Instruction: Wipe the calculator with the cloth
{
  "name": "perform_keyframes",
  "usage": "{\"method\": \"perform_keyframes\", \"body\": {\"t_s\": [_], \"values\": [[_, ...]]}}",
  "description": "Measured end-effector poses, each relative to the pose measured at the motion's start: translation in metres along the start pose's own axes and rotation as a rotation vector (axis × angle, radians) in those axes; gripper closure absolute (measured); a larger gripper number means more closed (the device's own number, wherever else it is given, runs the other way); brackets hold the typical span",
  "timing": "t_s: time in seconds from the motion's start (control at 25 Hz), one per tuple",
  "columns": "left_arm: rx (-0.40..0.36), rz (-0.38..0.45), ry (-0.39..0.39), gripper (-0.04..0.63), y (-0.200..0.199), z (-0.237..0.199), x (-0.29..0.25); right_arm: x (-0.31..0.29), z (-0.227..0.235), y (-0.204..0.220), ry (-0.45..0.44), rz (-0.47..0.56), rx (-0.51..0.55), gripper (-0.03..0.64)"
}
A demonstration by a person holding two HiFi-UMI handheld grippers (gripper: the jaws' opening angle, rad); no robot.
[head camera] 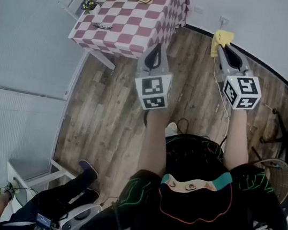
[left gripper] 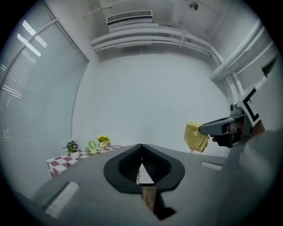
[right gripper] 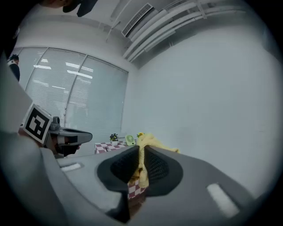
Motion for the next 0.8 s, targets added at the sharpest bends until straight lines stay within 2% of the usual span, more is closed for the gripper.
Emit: {"method": "perform_keyframes", "body": {"t_s": [0.32, 0.8], "values": [[0.014, 0.041, 0.008, 0.585, -0.004, -0.016, -0.02, -0.017, 0.0, -0.015, 0.018, 0.035, 0.016, 0.579], [0.064, 0.072, 0.04, 0.586, -0.004, -0.036, -0.052, -0.029, 0.011, -0.026, 0.11, 0.036, 0.027, 0.578]]}}
Point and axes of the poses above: the fingertips, and each gripper's own axes: x backward along the fingers, z to its right, y out of its underside, the point moved 7 cm from there along x, backward along the fingers, and after that the axes turned 2 degrees about -x, right-handed, at the moved point
